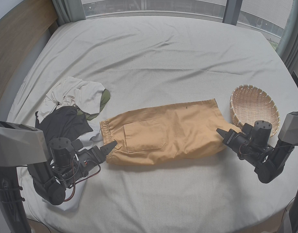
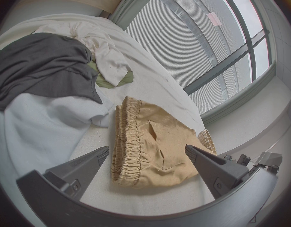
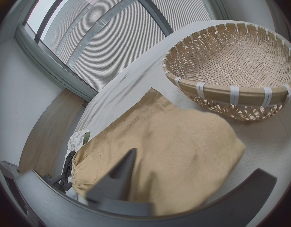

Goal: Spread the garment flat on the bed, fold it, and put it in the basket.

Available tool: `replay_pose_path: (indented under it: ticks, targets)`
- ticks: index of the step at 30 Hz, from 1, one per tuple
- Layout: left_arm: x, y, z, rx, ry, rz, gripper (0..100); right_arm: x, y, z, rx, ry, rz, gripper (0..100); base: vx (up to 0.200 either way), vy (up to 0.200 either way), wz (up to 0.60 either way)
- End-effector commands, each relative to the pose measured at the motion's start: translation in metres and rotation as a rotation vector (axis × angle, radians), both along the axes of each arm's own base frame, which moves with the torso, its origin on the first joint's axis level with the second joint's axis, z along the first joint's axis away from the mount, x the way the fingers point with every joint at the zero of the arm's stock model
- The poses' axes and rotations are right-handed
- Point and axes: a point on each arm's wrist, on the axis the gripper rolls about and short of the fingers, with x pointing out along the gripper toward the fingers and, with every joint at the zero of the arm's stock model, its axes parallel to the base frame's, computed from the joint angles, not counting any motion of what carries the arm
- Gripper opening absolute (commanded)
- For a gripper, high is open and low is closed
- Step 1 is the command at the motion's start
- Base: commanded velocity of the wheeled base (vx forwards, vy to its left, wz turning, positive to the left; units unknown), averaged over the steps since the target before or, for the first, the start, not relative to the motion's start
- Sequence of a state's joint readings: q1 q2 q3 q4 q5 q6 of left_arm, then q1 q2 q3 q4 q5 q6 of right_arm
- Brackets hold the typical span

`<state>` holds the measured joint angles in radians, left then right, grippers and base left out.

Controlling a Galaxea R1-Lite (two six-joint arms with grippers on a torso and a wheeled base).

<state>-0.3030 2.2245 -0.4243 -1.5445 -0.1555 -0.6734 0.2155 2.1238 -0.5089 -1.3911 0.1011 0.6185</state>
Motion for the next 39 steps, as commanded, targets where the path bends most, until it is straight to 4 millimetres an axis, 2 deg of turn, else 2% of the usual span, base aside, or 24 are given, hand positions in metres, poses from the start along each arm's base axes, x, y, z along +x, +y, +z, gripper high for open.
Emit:
replay_pose_path:
  ticks: [1, 3, 7, 10, 20, 21, 26, 32, 35, 39]
  targets:
    - [0.008, -0.003, -0.02, 0.013, 0.041, 0.0, 100, -0.012, -0.002, -0.002, -0.003, 0.02, 0.004, 100, 0.0, 0.0, 0.0]
    - [0.01, -0.003, -0.023, 0.014, 0.044, 0.001, 100, -0.015, -0.002, 0.0, -0.001, 0.011, 0.004, 100, 0.0, 0.0, 0.0]
    - [0.02, -0.008, -0.031, 0.01, 0.038, -0.003, 100, -0.037, -0.007, 0.008, 0.003, -0.012, 0.006, 100, 0.0, 0.0, 0.0]
    - [0.028, -0.013, -0.035, 0.006, 0.021, -0.009, 100, -0.046, -0.01, 0.011, 0.006, -0.024, 0.002, 100, 0.0, 0.0, 0.0]
    - [0.047, -0.02, -0.044, -0.008, -0.011, -0.01, 100, -0.064, -0.016, 0.026, 0.014, -0.056, -0.002, 100, 0.0, 0.0, 0.0]
    - [0.049, -0.02, -0.045, -0.01, -0.016, -0.005, 0, -0.064, -0.016, 0.026, 0.015, -0.058, -0.002, 100, 0.0, 0.0, 0.0]
    - [0.051, -0.017, -0.038, -0.018, -0.033, 0.013, 0, -0.064, -0.015, 0.025, 0.014, -0.055, -0.001, 100, 0.0, 0.0, 0.0]
    - [0.045, -0.012, -0.006, -0.05, -0.088, 0.034, 0, -0.063, -0.015, 0.024, 0.015, -0.051, 0.002, 100, 0.0, 0.0, 0.0]
    - [0.029, -0.007, 0.017, -0.054, -0.101, 0.037, 0, -0.063, -0.013, 0.024, 0.016, -0.054, 0.006, 100, 0.0, 0.0, 0.0]
    - [0.012, 0.009, 0.029, -0.04, -0.072, 0.059, 0, -0.062, -0.013, 0.025, 0.017, -0.059, 0.008, 100, 0.0, 0.0, 0.0]
